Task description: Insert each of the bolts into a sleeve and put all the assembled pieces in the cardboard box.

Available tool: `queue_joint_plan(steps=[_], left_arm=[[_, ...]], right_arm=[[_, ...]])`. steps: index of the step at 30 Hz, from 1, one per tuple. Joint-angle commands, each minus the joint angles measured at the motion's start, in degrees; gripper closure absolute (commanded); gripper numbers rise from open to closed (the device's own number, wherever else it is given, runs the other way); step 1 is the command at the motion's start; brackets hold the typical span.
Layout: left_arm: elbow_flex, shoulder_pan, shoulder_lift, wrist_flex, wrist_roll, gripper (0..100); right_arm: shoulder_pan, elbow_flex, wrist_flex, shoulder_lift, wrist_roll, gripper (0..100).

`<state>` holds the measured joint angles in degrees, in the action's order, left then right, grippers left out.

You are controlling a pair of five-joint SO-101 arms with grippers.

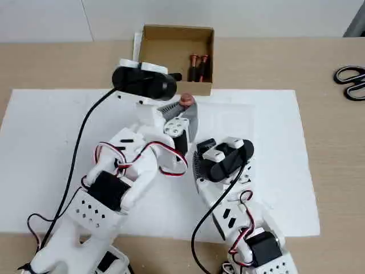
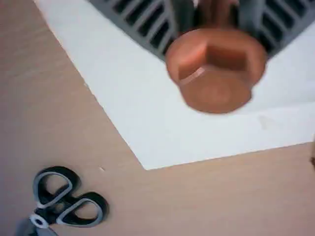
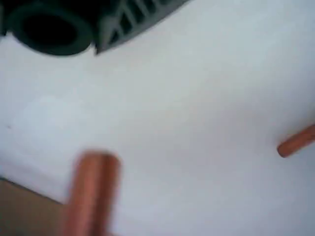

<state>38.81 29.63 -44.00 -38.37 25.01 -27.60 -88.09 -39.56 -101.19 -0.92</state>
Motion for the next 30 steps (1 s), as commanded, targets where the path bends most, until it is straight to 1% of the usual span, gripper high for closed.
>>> queue_joint_plan(steps=[1, 7, 14, 20, 27, 30], left_arm=[[-0.48, 1.93, -1.93, 2.02, 1.67, 99], [0.92, 2.11, -1.93, 2.29, 4.13, 99], [7.34, 2.20, -1.93, 8.18, 5.01, 99], [8.75, 4.13, -1.85, 8.26, 5.71, 99], [8.92, 4.22, -1.58, 7.91, 5.36, 99], [8.75, 4.40, -1.49, 5.54, 3.69, 99]], right_arm=[[-0.48, 0.53, 1.54, -1.10, -0.26, 94.6], [-0.57, 0.53, 1.71, -1.10, -0.26, 94.6], [-0.57, 0.44, 1.89, -1.10, -0.26, 94.6], [-0.57, 0.44, 1.98, -1.10, -0.26, 94.6], [-0.57, 0.53, 1.89, -1.10, -0.26, 94.6], [-0.57, 0.53, 1.89, -1.10, -0.26, 94.6]])
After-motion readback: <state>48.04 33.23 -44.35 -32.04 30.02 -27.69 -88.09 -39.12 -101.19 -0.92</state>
